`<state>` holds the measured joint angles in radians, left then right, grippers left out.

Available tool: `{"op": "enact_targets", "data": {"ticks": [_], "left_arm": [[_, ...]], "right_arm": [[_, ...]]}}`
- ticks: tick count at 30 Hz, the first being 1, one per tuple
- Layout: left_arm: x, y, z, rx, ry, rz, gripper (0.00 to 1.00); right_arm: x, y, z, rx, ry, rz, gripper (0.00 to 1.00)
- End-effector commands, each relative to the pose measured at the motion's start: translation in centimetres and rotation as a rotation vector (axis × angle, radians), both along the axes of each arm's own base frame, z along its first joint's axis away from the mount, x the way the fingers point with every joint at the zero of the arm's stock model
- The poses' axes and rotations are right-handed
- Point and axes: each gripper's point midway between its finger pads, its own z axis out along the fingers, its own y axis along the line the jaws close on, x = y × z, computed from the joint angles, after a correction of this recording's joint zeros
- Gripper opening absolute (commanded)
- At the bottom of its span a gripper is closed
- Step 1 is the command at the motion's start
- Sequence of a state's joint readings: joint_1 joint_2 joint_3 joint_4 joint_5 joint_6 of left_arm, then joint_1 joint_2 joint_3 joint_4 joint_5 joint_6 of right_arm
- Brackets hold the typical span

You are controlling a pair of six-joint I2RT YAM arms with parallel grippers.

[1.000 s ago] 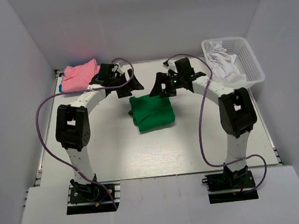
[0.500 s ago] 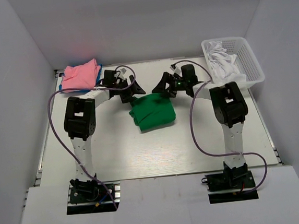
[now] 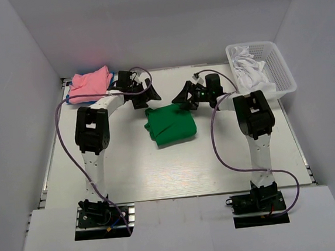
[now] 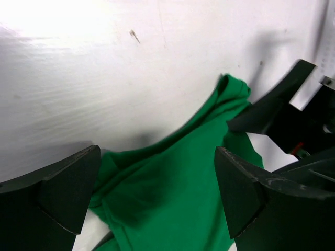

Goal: Fold and stack the t-shirts
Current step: Fold the long partially folded tshirt into a neat square, then put the neatly folded tshirt into the corner of the board with the left arm

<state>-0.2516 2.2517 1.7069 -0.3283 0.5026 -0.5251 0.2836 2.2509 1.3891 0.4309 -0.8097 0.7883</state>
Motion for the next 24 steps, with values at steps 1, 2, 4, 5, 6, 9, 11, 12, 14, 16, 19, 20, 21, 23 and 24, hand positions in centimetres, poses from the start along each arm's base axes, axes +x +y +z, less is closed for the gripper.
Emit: {"op": "enact_targets", "data": {"ticks": [1,2,4,5,6,9,11,12,14,16,19,20,21,23,24], "left_arm": [[1.3,1.8,5.5,0.09,-0.118,0.047,1.0],[1.3,2.2,6.2,0.105,-0.126,0.064,1.0],[0.7,3.4,8.1,0.155,-0.146,0.104,1.0],[0.3,3.9,8.5,0.17,-0.146,0.117,1.0],[-0.2,3.9,8.9,0.187,-0.156,0.126,1.0],[-3.4,4.2,8.3,0.196,-0.122,0.111,1.0],[-6.0,3.9,6.7,0.15,-0.054,0.096,1.0],[-7.8,3.8,5.0,0.139,-0.006,0.07,1.0],[-9.1,3.0,4.3,0.124,-0.002,0.066,1.0],[-10.9,3.0,3.2,0.12,0.016,0.065,1.0],[-12.0,2.4,1.6,0.126,0.05,0.051,0.95],[-12.4,1.9,1.6,0.126,0.049,0.036,0.94],[-12.8,1.4,0.8,0.118,0.069,0.024,0.91],[-13.2,0.7,-0.3,0.118,0.093,0.002,0.89],[-13.6,0.2,-0.7,0.119,0.107,-0.006,0.89]], "right_arm": [[2.6,-0.8,5.5,-0.063,-0.214,-0.041,0.9],[2.9,-1.4,7.7,-0.081,-0.244,-0.081,0.9],[2.2,-1.8,9.2,-0.091,-0.283,-0.097,0.9],[2.2,-2.2,9.7,-0.097,-0.297,-0.115,0.9],[1.4,-2.3,12.8,-0.085,-0.357,-0.12,0.9],[-0.7,-3.6,13.6,-0.117,-0.379,-0.142,0.9],[-2.2,-4.5,11.6,-0.164,-0.336,-0.172,0.9],[-3.5,-5.0,12.6,-0.17,-0.361,-0.173,0.9],[-4.8,-5.7,12.1,-0.201,-0.365,-0.181,0.9],[-5.5,-6.1,12.4,-0.211,-0.367,-0.186,0.9],[-6.5,-6.6,12.5,-0.223,-0.374,-0.195,0.9],[-6.7,-6.6,12.1,-0.226,-0.363,-0.193,0.9],[-6.9,-6.7,12.1,-0.228,-0.36,-0.189,0.9],[-7.0,-6.8,12.0,-0.232,-0.356,-0.19,0.9],[-7.0,-6.7,12.0,-0.234,-0.356,-0.187,0.9]]}}
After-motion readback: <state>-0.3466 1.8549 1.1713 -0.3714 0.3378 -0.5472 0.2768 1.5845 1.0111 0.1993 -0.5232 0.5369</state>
